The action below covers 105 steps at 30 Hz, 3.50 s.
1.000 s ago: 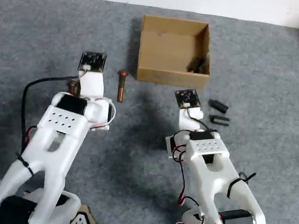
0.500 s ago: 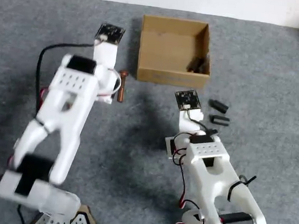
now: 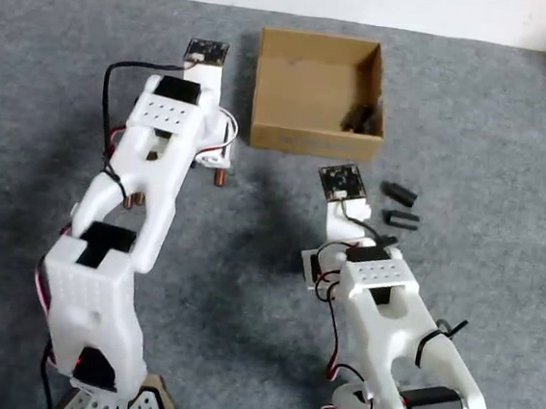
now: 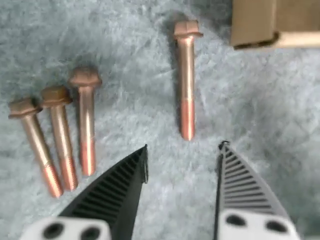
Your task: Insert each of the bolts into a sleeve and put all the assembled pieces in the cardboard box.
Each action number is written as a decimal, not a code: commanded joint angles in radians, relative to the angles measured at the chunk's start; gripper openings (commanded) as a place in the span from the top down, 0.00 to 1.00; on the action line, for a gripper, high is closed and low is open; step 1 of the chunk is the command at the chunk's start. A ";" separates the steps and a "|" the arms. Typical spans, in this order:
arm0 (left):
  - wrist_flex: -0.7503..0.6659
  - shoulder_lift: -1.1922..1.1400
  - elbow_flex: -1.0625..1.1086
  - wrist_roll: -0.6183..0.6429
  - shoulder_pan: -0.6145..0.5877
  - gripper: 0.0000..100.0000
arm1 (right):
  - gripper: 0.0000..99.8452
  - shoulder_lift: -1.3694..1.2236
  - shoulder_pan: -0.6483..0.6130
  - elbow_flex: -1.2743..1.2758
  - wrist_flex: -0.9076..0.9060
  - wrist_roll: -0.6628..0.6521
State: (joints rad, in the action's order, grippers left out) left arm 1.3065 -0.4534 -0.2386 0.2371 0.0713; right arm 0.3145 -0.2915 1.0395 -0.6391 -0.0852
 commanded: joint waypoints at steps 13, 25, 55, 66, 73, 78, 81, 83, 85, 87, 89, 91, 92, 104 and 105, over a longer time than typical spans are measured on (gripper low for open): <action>-0.186 -0.150 -0.159 0.012 -0.010 0.82 | 1.00 -0.001 -0.041 0.007 0.019 -0.066; 0.071 -0.475 -0.608 0.014 -0.027 0.82 | 1.00 0.001 -0.041 0.007 0.019 -0.066; 0.462 -0.535 -0.961 0.020 -0.008 0.99 | 1.00 0.671 -0.041 0.312 0.019 -0.025; 0.404 0.013 -0.328 0.017 0.007 0.99 | 1.00 0.713 -0.041 0.325 0.018 -0.028; 0.180 0.265 0.028 0.017 0.012 0.99 | 1.00 0.714 -0.041 0.321 0.018 -0.028; -0.025 0.456 0.288 0.012 0.013 0.99 | 1.00 0.714 -0.042 0.317 0.019 -0.028; -0.130 0.529 0.397 0.012 0.024 0.99 | 1.00 0.714 -0.081 0.317 0.019 -0.028; -0.195 0.544 0.443 0.012 0.038 0.99 | 1.00 0.714 -0.130 0.317 0.019 -0.028; -0.249 0.553 0.479 0.012 0.056 0.99 | 1.00 0.714 -0.189 0.318 0.021 -0.028; -0.287 0.556 0.510 0.012 0.079 0.99 | 1.00 0.714 -0.249 0.318 0.021 -0.028; -0.293 0.556 0.521 0.017 0.105 0.99 | 1.00 0.714 -0.289 0.323 0.061 -0.028; -0.293 0.562 0.521 0.018 0.128 0.99 | 1.00 0.714 -0.298 0.334 0.128 -0.026; -0.293 0.578 0.530 0.018 0.136 0.99 | 1.00 0.714 -0.292 0.351 0.159 -0.026; -0.554 1.056 0.849 0.018 0.170 0.99 | 1.00 0.714 -0.249 0.467 0.441 -0.025; -0.608 1.079 0.891 0.015 0.174 0.99 | 1.00 0.714 -0.249 0.467 0.456 -0.025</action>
State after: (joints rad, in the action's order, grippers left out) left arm 0.8447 0.5148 0.5777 0.2401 0.2217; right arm 1.0081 -0.5570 1.5167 -0.2447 -0.1174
